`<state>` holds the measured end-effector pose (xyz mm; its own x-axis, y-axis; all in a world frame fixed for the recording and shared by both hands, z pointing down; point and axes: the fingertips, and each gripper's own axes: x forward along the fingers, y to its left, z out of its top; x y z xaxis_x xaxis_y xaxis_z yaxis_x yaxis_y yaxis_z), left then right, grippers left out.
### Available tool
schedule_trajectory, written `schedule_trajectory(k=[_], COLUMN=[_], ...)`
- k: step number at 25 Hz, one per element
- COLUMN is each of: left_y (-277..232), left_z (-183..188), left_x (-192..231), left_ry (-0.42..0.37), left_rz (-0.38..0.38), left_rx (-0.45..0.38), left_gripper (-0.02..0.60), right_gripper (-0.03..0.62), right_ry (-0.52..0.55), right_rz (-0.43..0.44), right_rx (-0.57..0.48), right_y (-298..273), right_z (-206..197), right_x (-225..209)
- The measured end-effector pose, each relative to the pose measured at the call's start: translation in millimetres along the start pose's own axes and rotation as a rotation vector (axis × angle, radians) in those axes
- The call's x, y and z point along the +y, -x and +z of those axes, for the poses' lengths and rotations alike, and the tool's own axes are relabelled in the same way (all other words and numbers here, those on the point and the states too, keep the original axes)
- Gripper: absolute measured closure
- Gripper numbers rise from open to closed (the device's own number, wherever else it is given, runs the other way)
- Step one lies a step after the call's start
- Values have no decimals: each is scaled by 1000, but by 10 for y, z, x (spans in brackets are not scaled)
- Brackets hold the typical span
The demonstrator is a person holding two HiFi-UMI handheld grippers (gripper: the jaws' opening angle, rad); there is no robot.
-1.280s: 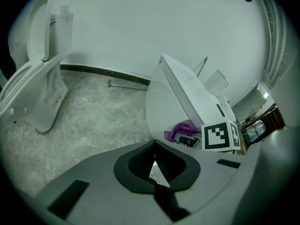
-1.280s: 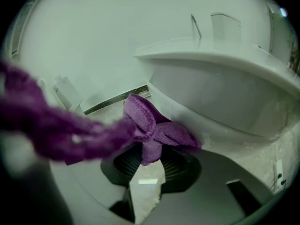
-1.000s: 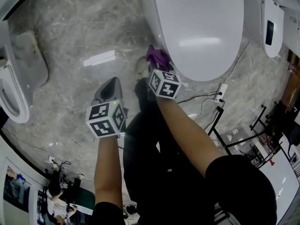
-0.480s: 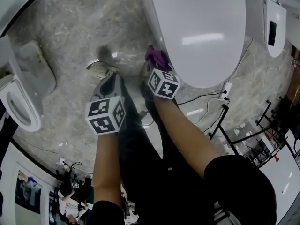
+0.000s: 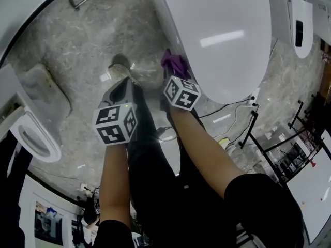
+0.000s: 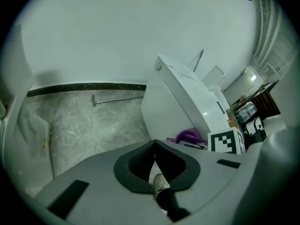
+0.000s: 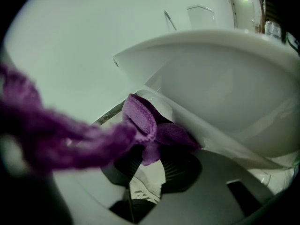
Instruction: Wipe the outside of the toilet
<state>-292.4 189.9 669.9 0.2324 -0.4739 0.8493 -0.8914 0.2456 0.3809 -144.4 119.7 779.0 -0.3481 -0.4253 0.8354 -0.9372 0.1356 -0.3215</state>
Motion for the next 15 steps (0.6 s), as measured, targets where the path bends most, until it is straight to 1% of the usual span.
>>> schedule_trajectory(k=[7,11,15], left_y=[-27,-49,-117], left_z=[467,713,913], left_x=[371,562,702], left_ry=[-81,-133,-163], left_rz=[-40,-61,-82], left_rx=[50,73,95], left_gripper=[571,571,571], right_gripper=[482,482,482], right_ry=[-64,-154,-231], right_rz=[-76,-119,-148], right_rx=[-39,-56,-80], right_y=[-285,-494,-688], right_z=[360,581,774], right_x=[225,389,537])
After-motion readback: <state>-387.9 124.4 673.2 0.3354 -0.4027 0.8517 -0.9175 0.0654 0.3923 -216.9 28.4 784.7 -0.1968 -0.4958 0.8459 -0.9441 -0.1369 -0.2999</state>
